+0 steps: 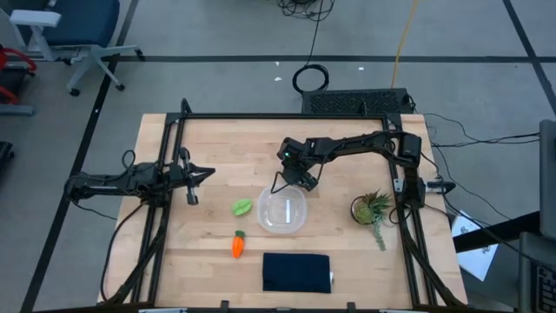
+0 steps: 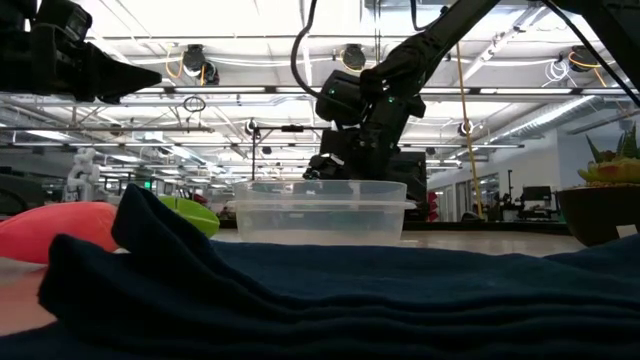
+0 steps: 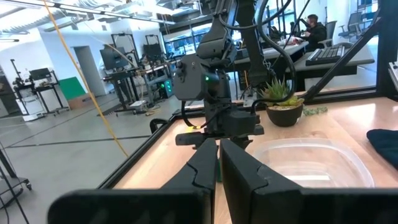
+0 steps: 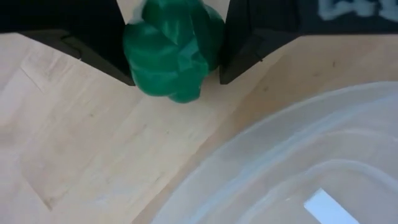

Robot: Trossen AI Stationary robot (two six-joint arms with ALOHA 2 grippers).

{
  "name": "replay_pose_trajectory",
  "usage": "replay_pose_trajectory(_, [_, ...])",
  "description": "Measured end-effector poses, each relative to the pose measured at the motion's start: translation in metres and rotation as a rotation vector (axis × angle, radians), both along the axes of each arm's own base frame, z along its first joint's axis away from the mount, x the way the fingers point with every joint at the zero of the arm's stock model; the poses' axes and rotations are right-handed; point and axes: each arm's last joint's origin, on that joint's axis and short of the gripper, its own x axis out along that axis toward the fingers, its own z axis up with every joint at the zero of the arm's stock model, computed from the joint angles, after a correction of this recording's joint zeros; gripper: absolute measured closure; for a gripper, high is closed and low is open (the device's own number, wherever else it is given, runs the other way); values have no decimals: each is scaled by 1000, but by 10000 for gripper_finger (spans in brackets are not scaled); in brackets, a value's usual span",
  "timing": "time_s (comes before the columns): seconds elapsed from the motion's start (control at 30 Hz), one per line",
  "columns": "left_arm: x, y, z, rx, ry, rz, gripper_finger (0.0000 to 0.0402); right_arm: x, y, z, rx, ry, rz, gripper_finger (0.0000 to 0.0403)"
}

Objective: Pick and placing Produce into tupperware
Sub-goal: Put the green bell pepper into the bin

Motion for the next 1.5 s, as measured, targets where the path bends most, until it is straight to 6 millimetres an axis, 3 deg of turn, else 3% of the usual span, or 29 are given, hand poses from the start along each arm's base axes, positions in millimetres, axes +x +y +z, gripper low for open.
replay_pose_trajectory(0.2, [0, 0, 0, 0, 0, 0, 376, -1, 1, 2, -46, 25, -18, 199])
replay_pose_trajectory(0.4, [0, 0, 0, 0, -5, 0, 376, -7, 4, 21, -77, 14, -36, 200])
replay_pose_trajectory(0.77, [0, 0, 0, 1, -2, 0, 376, -26, 16, 106, -58, -244, -111, 201])
replay_pose_trajectory(1.07, [0, 0, 0, 7, 0, 6, 376, -46, 37, 166, 234, -482, -155, 201])
replay_pose_trajectory(1.23, [0, 0, 0, 0, -2, 8, 376, -57, 40, 181, 299, -503, -192, 201])
replay_pose_trajectory(1.5, [0, 0, 1, -23, -19, 7, 376, -59, 44, 181, 370, -469, -220, 201])
